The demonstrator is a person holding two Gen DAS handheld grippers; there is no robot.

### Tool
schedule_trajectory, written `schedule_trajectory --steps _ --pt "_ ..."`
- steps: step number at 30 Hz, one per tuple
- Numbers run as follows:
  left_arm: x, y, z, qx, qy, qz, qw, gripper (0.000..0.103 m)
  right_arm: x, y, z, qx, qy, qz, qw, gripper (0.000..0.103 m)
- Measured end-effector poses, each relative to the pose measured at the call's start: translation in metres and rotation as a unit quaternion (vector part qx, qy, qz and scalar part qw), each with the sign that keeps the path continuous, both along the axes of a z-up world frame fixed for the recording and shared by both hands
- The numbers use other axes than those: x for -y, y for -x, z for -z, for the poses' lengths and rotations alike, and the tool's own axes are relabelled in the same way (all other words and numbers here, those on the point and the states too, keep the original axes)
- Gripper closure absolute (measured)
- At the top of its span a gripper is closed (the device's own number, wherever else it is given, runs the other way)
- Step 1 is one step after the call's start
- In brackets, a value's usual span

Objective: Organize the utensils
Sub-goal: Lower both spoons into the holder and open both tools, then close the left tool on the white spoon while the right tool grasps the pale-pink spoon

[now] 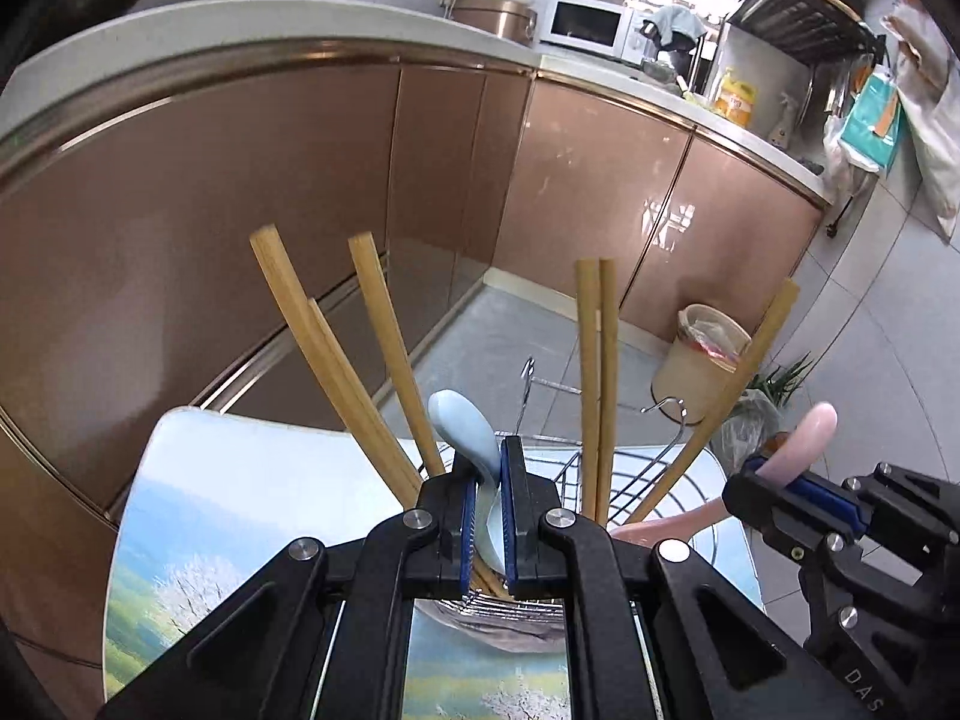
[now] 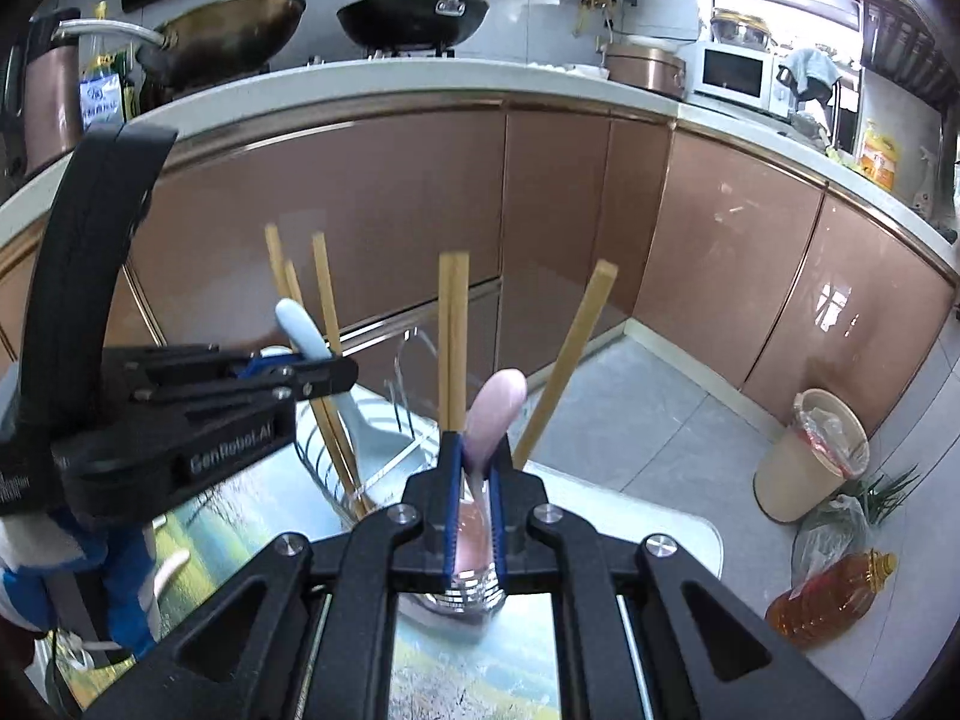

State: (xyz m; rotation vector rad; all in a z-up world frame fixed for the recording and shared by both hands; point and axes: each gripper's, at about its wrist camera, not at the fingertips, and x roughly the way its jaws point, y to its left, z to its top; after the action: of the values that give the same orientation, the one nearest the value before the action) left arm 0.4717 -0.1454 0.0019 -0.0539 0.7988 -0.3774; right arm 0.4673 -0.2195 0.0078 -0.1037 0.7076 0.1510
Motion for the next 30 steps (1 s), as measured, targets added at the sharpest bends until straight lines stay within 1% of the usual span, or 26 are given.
schedule_trajectory --steps 3,6,11,13,15,18,19,20,22,26,30 --pt "-0.004 0.000 0.002 -0.013 0.010 0.001 0.9999 0.095 0.005 0.003 0.005 -0.008 -0.015 0.003 1.000 0.094" --pt "-0.005 0.003 0.003 -0.017 0.007 0.001 0.9998 0.095 0.006 0.006 0.009 -0.010 -0.019 0.005 1.000 0.094" --pt "-0.005 0.003 0.003 -0.031 0.016 0.004 0.9994 0.093 0.009 0.010 0.009 -0.011 -0.026 0.009 1.000 0.093" --pt "-0.008 0.008 0.000 -0.026 0.024 0.005 0.9993 0.086 0.010 0.011 0.007 -0.010 -0.026 0.011 1.000 0.093" --pt "-0.013 0.011 -0.004 -0.023 0.035 0.012 0.9991 0.082 0.011 0.012 0.004 -0.007 -0.028 0.013 1.000 0.093" --pt "-0.020 0.025 -0.015 -0.012 0.040 0.016 0.9990 0.078 0.010 0.016 -0.001 -0.003 -0.028 0.014 1.000 0.091" --pt "-0.024 0.030 -0.018 -0.008 0.043 0.019 0.9989 0.077 0.010 0.017 -0.003 -0.001 -0.029 0.013 0.999 0.089" --pt "-0.029 0.035 -0.020 -0.006 0.044 0.019 0.9988 0.077 0.010 0.020 -0.005 0.002 -0.029 0.016 0.999 0.083" --pt "-0.040 0.046 -0.027 -0.001 0.047 0.018 0.9987 0.076 0.011 0.024 -0.011 0.008 -0.030 0.018 0.999 0.078" --pt "-0.066 0.068 -0.040 0.009 0.050 0.011 0.9986 0.076 0.010 0.036 -0.024 0.019 -0.027 0.021 0.999 0.078" --pt "-0.096 0.093 -0.056 0.025 0.039 0.004 0.9989 0.076 0.002 0.057 -0.044 0.038 -0.030 0.016 0.999 0.078"
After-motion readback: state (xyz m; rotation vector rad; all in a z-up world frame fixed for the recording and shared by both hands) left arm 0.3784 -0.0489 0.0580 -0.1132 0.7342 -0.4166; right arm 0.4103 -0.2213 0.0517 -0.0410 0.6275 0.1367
